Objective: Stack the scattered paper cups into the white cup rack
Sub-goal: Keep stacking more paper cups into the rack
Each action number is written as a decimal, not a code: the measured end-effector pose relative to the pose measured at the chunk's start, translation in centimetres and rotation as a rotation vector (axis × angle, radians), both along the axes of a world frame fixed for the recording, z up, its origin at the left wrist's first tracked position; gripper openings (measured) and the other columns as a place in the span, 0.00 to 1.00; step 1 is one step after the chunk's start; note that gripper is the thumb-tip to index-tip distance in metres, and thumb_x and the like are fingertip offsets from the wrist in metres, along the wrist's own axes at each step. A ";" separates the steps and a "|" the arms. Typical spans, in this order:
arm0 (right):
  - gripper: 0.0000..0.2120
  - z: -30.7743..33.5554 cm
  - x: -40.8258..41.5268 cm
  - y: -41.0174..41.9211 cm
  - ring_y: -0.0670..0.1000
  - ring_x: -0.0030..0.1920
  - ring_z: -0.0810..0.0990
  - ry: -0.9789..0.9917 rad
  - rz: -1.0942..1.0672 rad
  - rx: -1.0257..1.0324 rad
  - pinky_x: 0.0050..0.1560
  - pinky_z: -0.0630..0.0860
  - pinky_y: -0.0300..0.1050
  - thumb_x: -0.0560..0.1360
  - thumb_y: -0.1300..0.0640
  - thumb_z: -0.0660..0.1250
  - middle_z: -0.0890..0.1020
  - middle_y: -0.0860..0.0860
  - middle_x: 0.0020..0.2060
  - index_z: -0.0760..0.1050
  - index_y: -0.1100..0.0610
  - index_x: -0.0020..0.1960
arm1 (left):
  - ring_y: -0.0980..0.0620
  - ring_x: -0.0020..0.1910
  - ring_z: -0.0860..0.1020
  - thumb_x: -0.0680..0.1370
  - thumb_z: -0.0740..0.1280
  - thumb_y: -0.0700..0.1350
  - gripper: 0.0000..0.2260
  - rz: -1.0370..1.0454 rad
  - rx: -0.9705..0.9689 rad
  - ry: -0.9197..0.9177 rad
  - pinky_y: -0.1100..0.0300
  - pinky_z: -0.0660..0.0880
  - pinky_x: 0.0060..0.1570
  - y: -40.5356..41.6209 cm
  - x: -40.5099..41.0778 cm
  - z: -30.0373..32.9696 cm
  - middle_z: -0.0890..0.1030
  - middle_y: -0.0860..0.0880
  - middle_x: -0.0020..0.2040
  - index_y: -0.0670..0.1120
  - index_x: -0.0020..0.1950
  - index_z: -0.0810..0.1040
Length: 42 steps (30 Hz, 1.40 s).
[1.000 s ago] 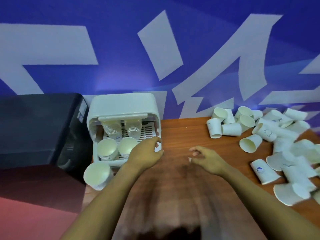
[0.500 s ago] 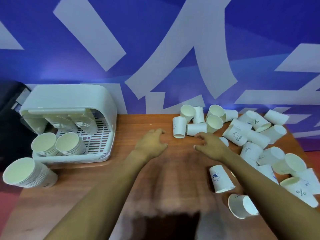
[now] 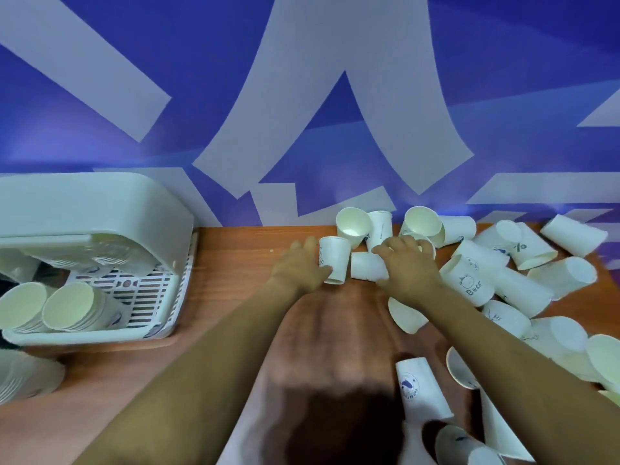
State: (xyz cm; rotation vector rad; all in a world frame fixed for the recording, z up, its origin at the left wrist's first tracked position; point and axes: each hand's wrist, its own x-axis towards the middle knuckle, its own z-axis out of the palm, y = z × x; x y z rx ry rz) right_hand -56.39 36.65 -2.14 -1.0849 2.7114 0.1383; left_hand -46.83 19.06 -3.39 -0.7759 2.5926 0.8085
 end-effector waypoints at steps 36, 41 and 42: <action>0.37 1.4 4.0 -0.6 0.55 0.61 0.72 -0.128 0.072 -0.116 0.55 0.75 0.52 0.66 0.39 0.68 0.70 0.51 0.62 0.60 0.47 0.70 | 0.42 0.59 0.70 0.68 0.75 0.48 0.32 0.111 0.002 0.157 0.55 0.70 0.52 0.6 5.5 1.4 0.64 0.44 0.62 0.43 0.66 0.64; 0.37 3.7 6.8 -0.1 0.57 0.66 0.69 -0.130 0.032 -0.119 0.60 0.72 0.54 0.70 0.39 0.66 0.69 0.52 0.67 0.55 0.48 0.73 | 0.43 0.60 0.71 0.67 0.76 0.46 0.34 0.072 -0.030 0.227 0.53 0.75 0.56 -0.2 8.9 4.4 0.64 0.46 0.63 0.49 0.68 0.63; 0.37 4.0 7.4 -0.1 0.57 0.68 0.67 -0.147 0.026 -0.111 0.61 0.71 0.54 0.71 0.39 0.65 0.69 0.53 0.69 0.53 0.47 0.74 | 0.44 0.60 0.70 0.67 0.77 0.47 0.34 0.050 -0.066 0.234 0.54 0.75 0.56 -0.4 9.5 5.1 0.64 0.46 0.63 0.49 0.67 0.64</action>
